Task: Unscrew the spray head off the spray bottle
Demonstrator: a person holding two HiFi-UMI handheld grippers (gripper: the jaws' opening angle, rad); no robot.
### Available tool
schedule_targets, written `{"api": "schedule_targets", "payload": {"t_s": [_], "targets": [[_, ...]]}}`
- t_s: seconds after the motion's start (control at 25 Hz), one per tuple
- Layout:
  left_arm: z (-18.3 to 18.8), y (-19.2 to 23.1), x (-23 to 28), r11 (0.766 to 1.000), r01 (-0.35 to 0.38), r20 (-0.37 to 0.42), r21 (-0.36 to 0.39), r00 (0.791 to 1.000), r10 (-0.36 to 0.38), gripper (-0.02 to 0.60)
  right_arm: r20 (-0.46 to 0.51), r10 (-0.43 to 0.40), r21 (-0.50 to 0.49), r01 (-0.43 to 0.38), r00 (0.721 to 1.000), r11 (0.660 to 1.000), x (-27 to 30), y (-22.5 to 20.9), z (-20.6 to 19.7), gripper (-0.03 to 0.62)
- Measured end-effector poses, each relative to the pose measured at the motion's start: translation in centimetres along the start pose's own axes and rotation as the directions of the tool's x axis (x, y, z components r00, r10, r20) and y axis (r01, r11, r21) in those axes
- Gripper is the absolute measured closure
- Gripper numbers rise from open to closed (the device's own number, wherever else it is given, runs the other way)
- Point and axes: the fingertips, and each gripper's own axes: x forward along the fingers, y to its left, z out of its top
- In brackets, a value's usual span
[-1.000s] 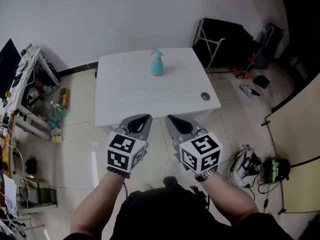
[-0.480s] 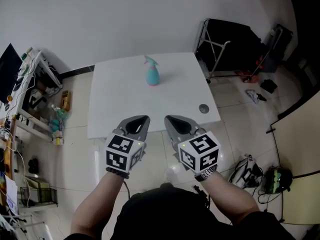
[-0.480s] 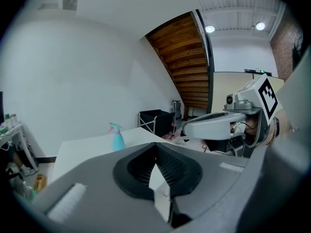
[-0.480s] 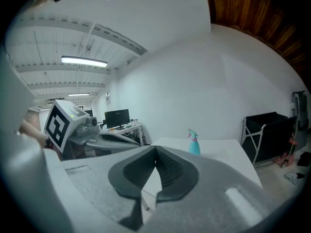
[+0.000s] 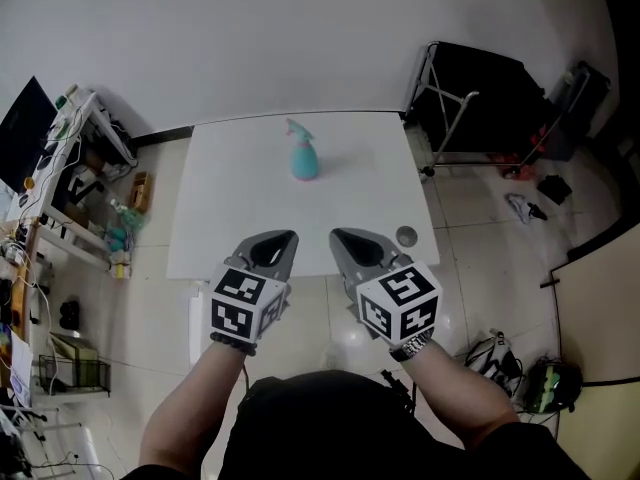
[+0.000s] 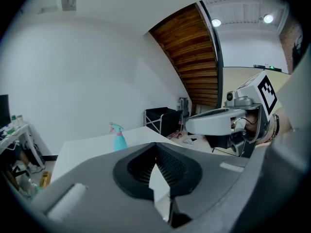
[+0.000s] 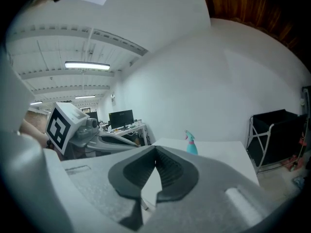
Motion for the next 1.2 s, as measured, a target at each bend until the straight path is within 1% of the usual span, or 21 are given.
{"api": "schedule_targets", "payload": {"t_s": [0.36, 0.64, 0.88, 1.2], "targets": [[0.7, 0.4, 1.8, 1.000, -0.027, -0.002, -0.002, 1.000, 0.027, 0.565, -0.006, 0.023, 0.005, -0.023, 1.000, 1.000, 0.5, -1.8, 0.1, 0.603], [1.1, 1.5, 3.6, 1.000, -0.022, 0.008, -0.009, 1.000, 0.022, 0.565, -0.023, 0.014, -0.015, -0.014, 1.000, 1.000, 1.3, -3.0, 0.3, 0.603], [1.4, 3.2, 6.0, 1.000, -0.015, 0.013, -0.021, 1.000, 0.016, 0.565, -0.048, -0.009, -0.029, 0.008, 0.999, 1.000, 2.7, -4.7, 0.4, 0.603], [1.1, 6.8, 9.3, 0.999, -0.002, -0.006, -0.053, 1.000, 0.002, 0.563, -0.091, -0.042, -0.035, 0.039, 0.995, 0.999, 6.0, -6.7, 0.7, 0.603]]}}
